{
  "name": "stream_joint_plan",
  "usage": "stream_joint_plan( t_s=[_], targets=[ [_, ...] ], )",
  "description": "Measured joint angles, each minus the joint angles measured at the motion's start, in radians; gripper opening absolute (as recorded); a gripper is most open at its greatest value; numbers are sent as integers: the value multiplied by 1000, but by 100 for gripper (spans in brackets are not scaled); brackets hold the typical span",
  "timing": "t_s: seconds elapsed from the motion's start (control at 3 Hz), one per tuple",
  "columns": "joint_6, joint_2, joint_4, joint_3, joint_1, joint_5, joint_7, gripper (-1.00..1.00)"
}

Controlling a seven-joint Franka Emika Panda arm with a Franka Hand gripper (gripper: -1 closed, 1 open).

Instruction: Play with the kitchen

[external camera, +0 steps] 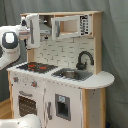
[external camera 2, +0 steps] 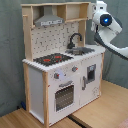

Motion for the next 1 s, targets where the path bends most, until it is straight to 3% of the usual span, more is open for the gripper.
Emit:
stream_joint_plan(
  t_s=[0.33,1.0],
  targets=[
    [-38,-61,7,4,67,0,-34,100],
    [-145,-99,-12,-17,239,-7,-75,100]
  ],
)
